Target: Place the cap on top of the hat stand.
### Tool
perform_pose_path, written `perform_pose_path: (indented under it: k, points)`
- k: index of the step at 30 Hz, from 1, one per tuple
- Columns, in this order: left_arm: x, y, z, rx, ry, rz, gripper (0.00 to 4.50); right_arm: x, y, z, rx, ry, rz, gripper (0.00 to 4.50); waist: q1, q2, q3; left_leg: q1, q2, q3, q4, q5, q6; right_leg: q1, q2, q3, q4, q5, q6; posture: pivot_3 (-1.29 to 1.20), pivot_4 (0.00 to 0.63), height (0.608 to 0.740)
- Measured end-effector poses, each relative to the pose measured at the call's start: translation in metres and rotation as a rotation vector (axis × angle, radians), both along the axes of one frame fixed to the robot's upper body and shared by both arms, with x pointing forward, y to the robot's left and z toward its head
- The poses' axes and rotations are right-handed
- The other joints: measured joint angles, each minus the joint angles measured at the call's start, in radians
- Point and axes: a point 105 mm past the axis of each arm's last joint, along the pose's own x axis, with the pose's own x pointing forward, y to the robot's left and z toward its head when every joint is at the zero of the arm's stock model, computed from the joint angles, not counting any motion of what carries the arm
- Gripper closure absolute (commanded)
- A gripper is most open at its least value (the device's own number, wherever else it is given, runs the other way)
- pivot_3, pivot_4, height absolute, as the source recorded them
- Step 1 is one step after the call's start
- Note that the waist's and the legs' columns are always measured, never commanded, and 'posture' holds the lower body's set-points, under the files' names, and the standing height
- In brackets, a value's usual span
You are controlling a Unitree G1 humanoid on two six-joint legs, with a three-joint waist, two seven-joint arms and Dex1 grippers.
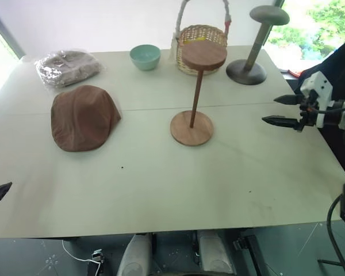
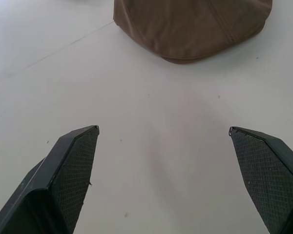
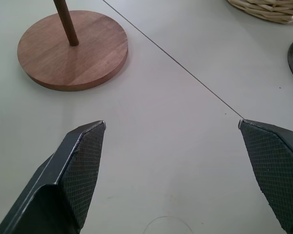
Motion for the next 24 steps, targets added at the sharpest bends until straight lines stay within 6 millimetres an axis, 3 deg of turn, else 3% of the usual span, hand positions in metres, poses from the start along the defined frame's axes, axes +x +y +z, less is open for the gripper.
perform_pose_path:
  k: [19, 24]
  points:
    - [0.007, -0.002, 0.004, -0.006, -0.009, -0.029, 0.03, 0.003, -0.005, 0.002, 0.012, -0.023, -0.033, 0.0, -0.023, 0.0, 0.0, 0.003, 0.001, 0.002, 0.004, 0.0, 0.0, 0.0, 0.001, 0.002, 0.006, 0.0, 0.0, 0.0, 0.15, 0.74]
    - [0.022, -0.022, 0.003, 0.081, 0.009, -0.139, 0.03, 0.001, 0.0, 0.005, -0.001, -0.027, 0.006, 0.0, -0.02, 0.0, 0.0, 0.003, 0.001, 0.003, 0.004, 0.0, 0.0, 0.001, 0.001, 0.002, 0.007, 0.0, 0.0, 0.0, 0.15, 0.74]
